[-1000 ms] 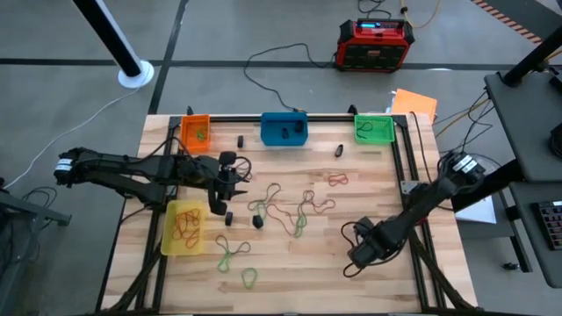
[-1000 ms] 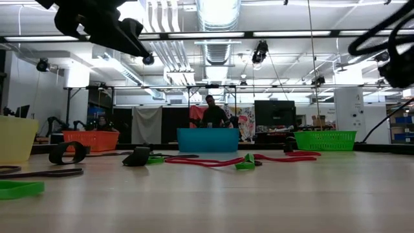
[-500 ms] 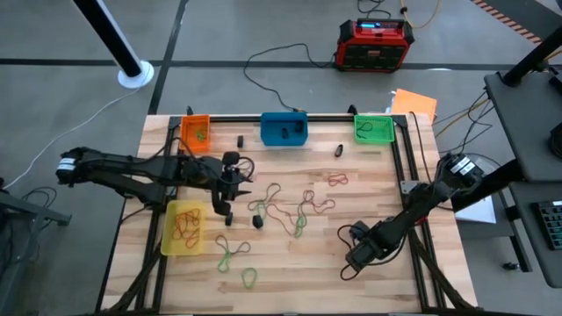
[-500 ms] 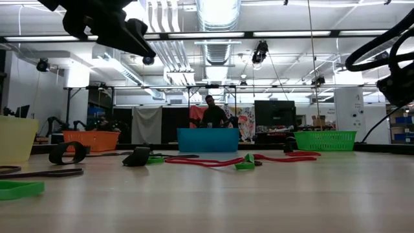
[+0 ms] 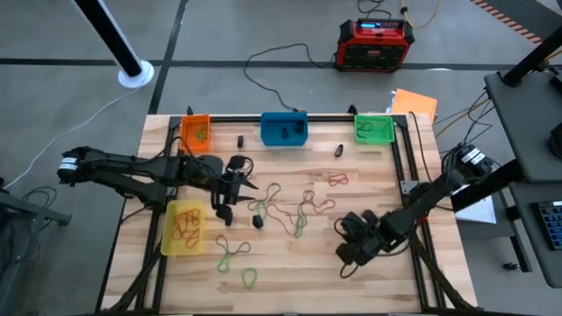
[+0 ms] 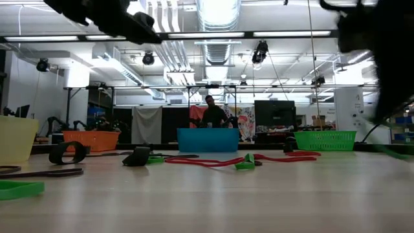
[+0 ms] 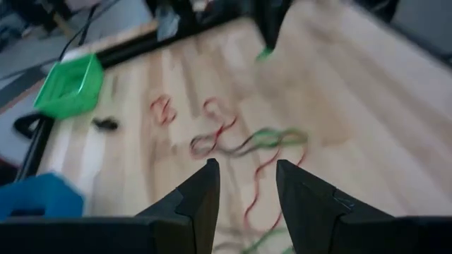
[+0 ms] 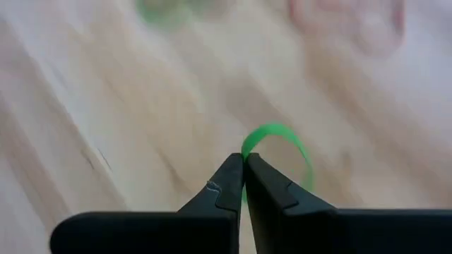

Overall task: Sort rubber bands into baskets
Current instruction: Put the green rubber band into the orange bin

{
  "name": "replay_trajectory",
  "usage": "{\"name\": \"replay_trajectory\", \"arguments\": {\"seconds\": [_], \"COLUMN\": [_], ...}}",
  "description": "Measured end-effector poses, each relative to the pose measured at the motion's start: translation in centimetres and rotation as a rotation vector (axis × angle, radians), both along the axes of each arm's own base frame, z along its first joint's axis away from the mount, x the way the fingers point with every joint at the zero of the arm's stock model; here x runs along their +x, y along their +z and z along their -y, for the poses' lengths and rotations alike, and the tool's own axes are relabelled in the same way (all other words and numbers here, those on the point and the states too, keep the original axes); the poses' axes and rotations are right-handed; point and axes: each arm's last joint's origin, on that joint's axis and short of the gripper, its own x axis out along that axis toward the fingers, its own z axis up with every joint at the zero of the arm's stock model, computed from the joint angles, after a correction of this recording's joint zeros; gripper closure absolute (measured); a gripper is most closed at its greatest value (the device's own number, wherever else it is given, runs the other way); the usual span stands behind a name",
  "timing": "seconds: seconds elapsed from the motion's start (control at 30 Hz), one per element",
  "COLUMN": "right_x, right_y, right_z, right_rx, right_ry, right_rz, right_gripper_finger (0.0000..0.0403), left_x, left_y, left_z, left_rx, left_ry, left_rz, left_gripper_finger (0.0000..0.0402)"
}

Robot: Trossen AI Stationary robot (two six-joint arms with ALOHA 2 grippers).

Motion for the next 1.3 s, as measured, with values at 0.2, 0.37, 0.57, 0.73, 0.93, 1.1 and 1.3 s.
{"name": "replay_trajectory", "arguments": {"seconds": [0.2, 0.37, 0.57, 0.73, 0.93, 1.1, 1.3], "right_x": [3.8, 6.8, 8.9, 10.2, 10.9, 11.1, 11.1], "right_y": [1.7, 3.1, 4.4, 4.5, 4.5, 4.7, 4.9], "right_z": [2.1, 5.1, 8.9, 11.3, 13.1, 13.7, 13.8], "right_rx": [-0.228, -0.366, -0.496, -0.450, -0.400, -0.403, -0.407], "right_ry": [0.188, 0.342, 0.458, 0.576, 0.651, 0.703, 0.733], "right_rz": [0.254, 0.385, 0.502, 0.610, 0.696, 0.746, 0.777], "right_gripper_finger": [0.0394, 0.0394, 0.0394, 0.0394, 0.0394, 0.0394, 0.0394], "left_x": [0.6, 1.1, 2.1, 2.9, 4.3, 6.1, 7.8], "left_y": [0.7, -0.2, -2.3, -3.9, -5.2, -6.1, -6.4], "left_z": [0.1, 0.1, 0.1, 0.0, 0.0, -0.1, -0.2], "left_rx": [-0.088, -0.131, -0.193, -0.195, -0.183, -0.167, -0.151], "left_ry": [-0.012, 0.010, 0.042, 0.084, 0.098, 0.118, 0.121], "left_rz": [0.107, 0.097, 0.170, 0.236, 0.223, 0.229, 0.215], "left_gripper_finger": [0.0277, 0.0273, 0.0245, 0.0209, 0.0171, 0.0155, 0.0152]}}
